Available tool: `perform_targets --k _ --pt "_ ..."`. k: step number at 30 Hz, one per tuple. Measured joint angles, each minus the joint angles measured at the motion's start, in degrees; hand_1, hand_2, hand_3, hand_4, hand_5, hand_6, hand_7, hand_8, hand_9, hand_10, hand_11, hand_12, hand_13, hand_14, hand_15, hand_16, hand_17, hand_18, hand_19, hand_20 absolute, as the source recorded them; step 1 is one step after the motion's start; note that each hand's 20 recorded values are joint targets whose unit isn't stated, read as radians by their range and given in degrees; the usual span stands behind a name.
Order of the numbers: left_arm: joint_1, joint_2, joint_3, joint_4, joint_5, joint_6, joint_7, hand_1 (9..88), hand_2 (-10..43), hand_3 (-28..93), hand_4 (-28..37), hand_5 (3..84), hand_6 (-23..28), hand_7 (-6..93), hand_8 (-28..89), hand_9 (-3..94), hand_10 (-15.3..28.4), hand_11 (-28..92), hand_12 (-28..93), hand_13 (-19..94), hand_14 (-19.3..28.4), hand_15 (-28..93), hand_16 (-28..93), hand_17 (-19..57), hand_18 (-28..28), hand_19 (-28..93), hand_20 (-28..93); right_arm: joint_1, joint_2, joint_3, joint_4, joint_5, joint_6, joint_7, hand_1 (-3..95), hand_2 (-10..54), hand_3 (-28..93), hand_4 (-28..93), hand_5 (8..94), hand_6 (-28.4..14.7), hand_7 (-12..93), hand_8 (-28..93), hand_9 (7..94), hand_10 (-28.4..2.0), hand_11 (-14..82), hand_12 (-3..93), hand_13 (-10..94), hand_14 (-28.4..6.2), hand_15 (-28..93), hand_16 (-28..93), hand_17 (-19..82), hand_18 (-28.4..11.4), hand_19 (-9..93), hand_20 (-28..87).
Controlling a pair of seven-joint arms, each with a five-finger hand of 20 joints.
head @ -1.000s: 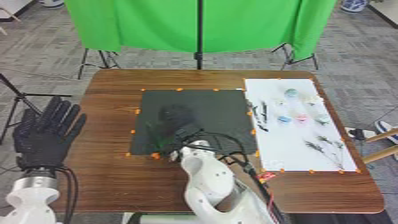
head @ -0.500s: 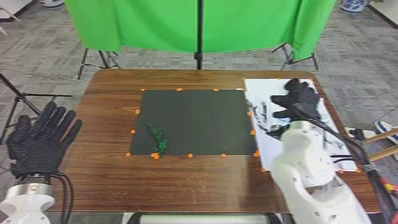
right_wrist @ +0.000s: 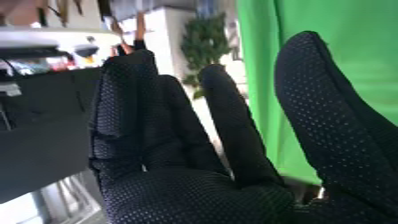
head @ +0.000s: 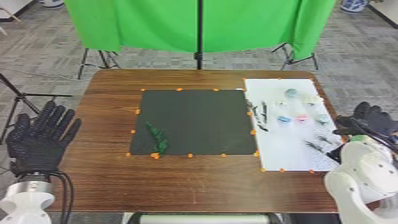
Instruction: Arrange flowers
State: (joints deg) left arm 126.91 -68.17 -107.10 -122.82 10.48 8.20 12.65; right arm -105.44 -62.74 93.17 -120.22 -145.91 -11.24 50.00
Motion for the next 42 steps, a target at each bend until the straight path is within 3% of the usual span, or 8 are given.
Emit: perform_targets --k 6,12,15,18,20,30,38,42 --pt "-0.10 -0.06 0.00 0.00 0.41 0.37 0.00 28.0 11.4 72 -28.3 48.0 8.6 12.9 -7 42.3 15.2 21 14 31 15.2 34 -3 -3.3 14.4 28 16 -1.54 -1.07 0.02 -0.15 0.75 -1.45 0.81 47.2 -9.5 78 -28 65.9 -10.3 12 -9 60.2 -22.7 19.3 18.6 52 -19.8 50 17 31 -27.4 87 25" --pt "-0.02 -0.21 -0.02 -0.05 0.61 0.57 -0.01 28.0 11.5 72 -28.3 48.0 8.5 12.9 -8 42.3 15.2 21 14 31 15.2 35 -3 -3.4 14.4 28 16 -1.54 -2.46 0.66 -0.04 1.78 -11.57 1.72 48.1 -9.5 78 -28 65.6 -10.6 12 -9 57.0 -23.1 18.9 19.3 48 -20.3 52 19 30 -27.4 87 26" --pt "0.11 -0.34 -0.05 -0.09 0.61 0.71 -0.01 27.9 11.5 72 -28.3 48.0 8.5 13.0 -8 42.3 15.2 21 14 31 15.1 35 -4 -3.4 14.4 28 16 -1.53 -2.87 0.90 0.91 2.21 -12.94 1.90 48.9 -9.5 78 -28 67.5 -9.7 13 -9 57.8 -22.7 20.5 20.0 48 -20.1 53 20 30 -27.4 87 27" --pt "0.24 -0.42 -0.05 -0.15 0.63 0.73 -0.01 28.0 11.6 72 -28.3 48.0 8.6 13.1 -8 42.3 15.2 21 14 31 15.1 35 -4 -3.4 14.5 28 16 -1.58 -3.32 1.47 1.73 2.70 -12.93 1.88 51.0 -9.5 77 -28 71.0 -7.2 17 -9 60.4 -21.6 25.0 22.1 49 -19.8 57 22 31 -27.0 87 28" --pt "0.31 -0.46 -0.05 -0.18 0.64 0.76 -0.01 28.0 11.7 72 -28.3 48.1 8.6 13.0 -8 42.3 15.2 21 14 31 15.2 35 -4 -3.4 14.4 28 16 -1.74 -3.49 1.64 2.18 2.64 -12.59 1.77 58.2 -9.5 68 -28 72.5 -5.9 22 5 63.2 -19.6 29.3 27.4 52 -19.3 62 28 32 -26.4 87 29" --pt "0.40 -0.68 -0.11 -0.20 0.64 1.12 -0.29 28.1 11.9 72 -28.3 48.1 8.7 12.9 -8 42.3 15.3 22 14 31 15.5 37 -3 -3.7 14.9 32 18 -2.63 -4.57 1.90 4.21 1.90 -9.83 0.41 63.4 -9.5 63 -28 77.3 -3.1 32 14 74.3 -15.4 24.4 53.9 58 -17.7 66 43 34 -25.1 87 31" --pt "0.42 -0.79 -0.11 -0.20 0.63 1.18 -0.39 28.2 12.0 72 -28.3 48.1 8.7 12.9 -8 42.4 15.3 22 14 31 15.5 37 -4 -3.7 14.9 32 17 -2.98 -4.41 0.22 4.78 0.47 -1.70 -0.09 61.8 -9.5 67 -28 76.5 -2.0 35 17 81.2 -12.2 24.7 55.2 66 -15.3 65 44 39 -25.5 90 32" --pt "0.42 -0.86 -0.13 -0.20 0.64 1.20 -0.56 28.2 12.1 72 -28.3 48.1 8.7 12.9 -7 42.4 15.2 22 14 31 15.5 37 -4 -3.7 14.9 32 17 -2.97 -3.51 -0.50 2.66 1.89 -1.01 0.23 60.4 -9.5 68 -26 75.5 -1.7 36 18 84.2 -10.2 24.4 55.2 70 -14.2 65 44 43 -25.5 92 32"
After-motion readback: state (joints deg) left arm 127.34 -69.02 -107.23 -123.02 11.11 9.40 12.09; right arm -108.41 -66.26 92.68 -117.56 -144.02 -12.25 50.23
